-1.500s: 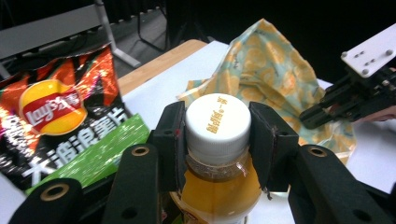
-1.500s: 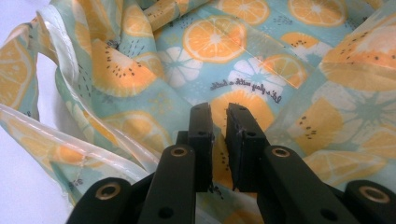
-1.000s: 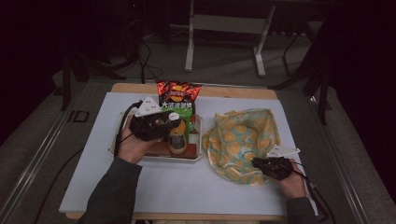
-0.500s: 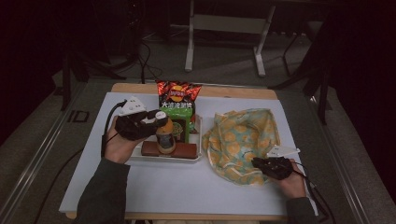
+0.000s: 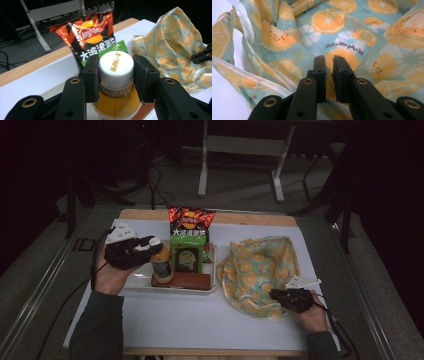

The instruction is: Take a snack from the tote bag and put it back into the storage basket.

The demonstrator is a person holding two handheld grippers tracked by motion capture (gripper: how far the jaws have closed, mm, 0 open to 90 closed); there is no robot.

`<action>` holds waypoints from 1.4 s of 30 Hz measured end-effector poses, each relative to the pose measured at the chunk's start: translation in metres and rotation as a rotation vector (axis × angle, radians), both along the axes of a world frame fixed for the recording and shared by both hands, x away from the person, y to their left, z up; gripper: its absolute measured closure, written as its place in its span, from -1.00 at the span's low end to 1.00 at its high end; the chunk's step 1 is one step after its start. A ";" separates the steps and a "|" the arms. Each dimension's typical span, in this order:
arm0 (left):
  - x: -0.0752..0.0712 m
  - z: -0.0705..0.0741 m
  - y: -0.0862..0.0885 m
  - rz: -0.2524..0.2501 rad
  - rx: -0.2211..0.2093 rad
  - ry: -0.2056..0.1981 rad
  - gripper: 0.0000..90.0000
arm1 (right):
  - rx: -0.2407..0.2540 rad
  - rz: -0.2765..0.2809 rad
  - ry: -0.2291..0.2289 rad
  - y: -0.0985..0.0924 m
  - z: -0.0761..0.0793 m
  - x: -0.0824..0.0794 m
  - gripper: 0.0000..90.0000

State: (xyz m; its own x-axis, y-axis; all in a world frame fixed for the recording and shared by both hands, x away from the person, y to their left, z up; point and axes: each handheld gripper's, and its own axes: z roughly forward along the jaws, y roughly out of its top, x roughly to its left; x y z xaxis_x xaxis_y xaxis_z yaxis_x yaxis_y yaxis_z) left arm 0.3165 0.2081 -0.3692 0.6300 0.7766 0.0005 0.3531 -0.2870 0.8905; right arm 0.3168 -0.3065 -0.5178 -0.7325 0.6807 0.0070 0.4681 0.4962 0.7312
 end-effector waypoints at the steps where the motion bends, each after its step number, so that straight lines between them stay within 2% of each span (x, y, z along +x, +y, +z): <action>1: 0.000 0.000 0.000 0.000 0.000 0.000 0.30 | 0.000 0.000 0.000 0.000 0.000 0.000 0.80; 11: -0.002 0.001 0.018 0.024 0.030 -0.002 0.30 | 0.001 0.003 0.003 0.000 0.000 0.000 0.80; 17: -0.004 0.002 0.030 0.045 0.027 -0.002 0.30 | 0.000 0.004 0.004 0.000 0.000 0.000 0.80; 21: -0.006 0.002 0.037 0.056 0.040 -0.005 0.30 | 0.000 0.004 0.004 0.000 0.000 0.000 0.79; 29: -0.006 -0.002 0.052 0.089 0.036 0.006 0.30 | -0.002 0.005 0.006 0.001 -0.001 0.000 0.79; 31: -0.006 -0.003 0.054 0.098 0.046 0.007 0.30 | -0.001 0.004 0.009 0.001 -0.001 0.000 0.79; 37: -0.004 -0.010 0.056 0.095 0.063 0.017 0.30 | -0.003 0.007 0.006 0.001 -0.001 0.000 0.79; 41: 0.000 -0.019 0.057 0.104 0.058 0.034 0.30 | -0.004 0.008 0.008 0.002 -0.001 0.000 0.79; 42: 0.002 -0.023 0.056 0.107 0.068 0.042 0.29 | -0.003 0.009 0.011 0.002 -0.002 0.000 0.79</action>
State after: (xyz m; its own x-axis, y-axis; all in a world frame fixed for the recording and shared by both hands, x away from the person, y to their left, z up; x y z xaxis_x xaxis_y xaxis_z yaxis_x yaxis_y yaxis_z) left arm 0.3188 0.2643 -0.3923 0.5446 0.8381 0.0309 0.4217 -0.3055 0.8537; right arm 0.3168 -0.3044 -0.5196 -0.7385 0.6741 0.0131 0.4717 0.5027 0.7244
